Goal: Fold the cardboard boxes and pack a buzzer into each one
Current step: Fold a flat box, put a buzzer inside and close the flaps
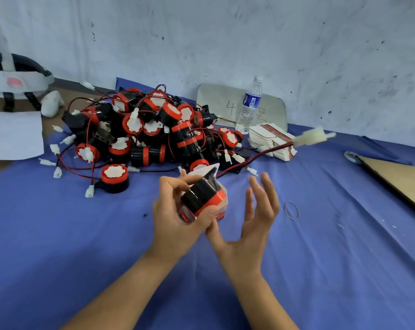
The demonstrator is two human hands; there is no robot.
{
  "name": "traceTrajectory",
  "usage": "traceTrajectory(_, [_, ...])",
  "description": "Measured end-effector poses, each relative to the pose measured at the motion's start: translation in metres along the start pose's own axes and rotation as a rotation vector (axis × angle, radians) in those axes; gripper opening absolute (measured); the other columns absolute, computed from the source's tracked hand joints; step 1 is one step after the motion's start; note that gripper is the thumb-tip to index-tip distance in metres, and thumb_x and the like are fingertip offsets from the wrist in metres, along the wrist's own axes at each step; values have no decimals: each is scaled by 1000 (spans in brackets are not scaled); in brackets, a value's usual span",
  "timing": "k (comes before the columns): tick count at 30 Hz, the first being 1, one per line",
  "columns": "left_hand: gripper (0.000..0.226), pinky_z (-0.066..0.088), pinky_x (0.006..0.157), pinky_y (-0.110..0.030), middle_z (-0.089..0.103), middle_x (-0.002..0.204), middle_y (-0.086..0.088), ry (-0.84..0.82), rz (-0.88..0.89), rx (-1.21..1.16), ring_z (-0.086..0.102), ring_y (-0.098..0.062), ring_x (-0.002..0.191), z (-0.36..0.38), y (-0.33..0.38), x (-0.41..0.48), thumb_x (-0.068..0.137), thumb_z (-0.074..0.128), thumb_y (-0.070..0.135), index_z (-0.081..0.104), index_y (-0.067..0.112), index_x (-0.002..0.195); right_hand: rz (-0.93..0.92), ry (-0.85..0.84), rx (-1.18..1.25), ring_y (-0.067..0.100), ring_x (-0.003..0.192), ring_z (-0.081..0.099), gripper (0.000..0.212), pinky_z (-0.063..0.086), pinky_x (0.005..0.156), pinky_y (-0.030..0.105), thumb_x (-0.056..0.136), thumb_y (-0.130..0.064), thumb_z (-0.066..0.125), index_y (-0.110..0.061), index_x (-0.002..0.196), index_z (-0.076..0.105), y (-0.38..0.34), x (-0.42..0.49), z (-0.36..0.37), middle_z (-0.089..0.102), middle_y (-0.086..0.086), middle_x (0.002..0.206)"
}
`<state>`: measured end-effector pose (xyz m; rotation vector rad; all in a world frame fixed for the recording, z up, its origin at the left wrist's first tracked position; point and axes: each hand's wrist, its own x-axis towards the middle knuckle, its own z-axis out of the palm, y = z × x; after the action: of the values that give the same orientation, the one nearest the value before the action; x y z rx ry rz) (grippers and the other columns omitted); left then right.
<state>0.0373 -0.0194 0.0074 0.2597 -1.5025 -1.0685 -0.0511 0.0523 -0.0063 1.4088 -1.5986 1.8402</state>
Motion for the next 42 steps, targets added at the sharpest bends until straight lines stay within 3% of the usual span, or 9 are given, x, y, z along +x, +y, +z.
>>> traceTrajectory(7, [40,56,61,-24,68,85,10,-14,-15,122,66,-3,76,-1,-6,-3,76,62,70,41,43,97,101,-116,61,15,139,38,81,39,108,45,77,-43,73,-33,145,30,4,3,-9,40,-6,149])
traceTrajectory(10, [44,47,69,-4,64,72,7,0,2,124,65,-5,69,-2,-8,-2,77,60,71,40,36,96,-21,-104,-39,11,130,47,74,46,100,34,74,-35,77,-23,137,40,2,1,-6,49,-6,139])
traceTrajectory(15, [49,48,74,-38,57,95,4,-60,16,305,56,-18,94,-6,-5,1,80,42,81,38,34,94,-278,-82,-155,14,129,48,53,40,105,23,86,-26,71,-3,127,48,3,0,-4,54,13,130])
traceTrajectory(20, [24,29,107,-59,41,144,1,-35,105,300,36,-29,137,-3,-8,7,94,41,42,40,33,117,-31,16,-121,18,106,61,54,52,91,29,78,-31,70,-14,126,54,2,1,-3,60,-1,117])
traceTrajectory(24, [74,22,117,-50,29,143,21,-111,-294,229,22,-9,141,-9,-21,6,72,44,15,20,43,136,270,111,89,16,92,64,51,53,85,24,73,-29,70,-41,119,49,6,10,-9,63,12,109])
traceTrajectory(30, [119,50,97,-32,52,133,15,-344,-363,269,54,-8,120,-5,-35,5,71,84,29,-12,64,132,333,-29,48,4,87,66,33,50,78,12,74,-35,68,-40,103,53,10,9,-9,65,-22,91])
traceTrajectory(33, [116,47,78,-7,62,109,33,-389,-332,227,60,9,102,-5,-40,3,74,81,30,-12,70,131,346,-94,-36,4,89,64,34,47,78,10,75,-33,70,-36,106,57,14,7,-8,68,-14,96])
traceTrajectory(38, [112,53,78,-20,64,88,1,-386,-316,277,63,-4,80,-4,-40,2,78,78,21,-4,76,130,285,-155,-207,2,92,57,42,41,79,5,73,-29,79,-20,112,67,18,8,-12,59,-10,101])
traceTrajectory(42, [97,47,91,-16,61,109,3,-443,-284,294,57,3,102,-6,-38,2,81,75,29,7,70,137,212,-221,-385,12,93,46,16,39,84,12,79,-22,79,-15,92,75,24,7,-11,65,-11,95])
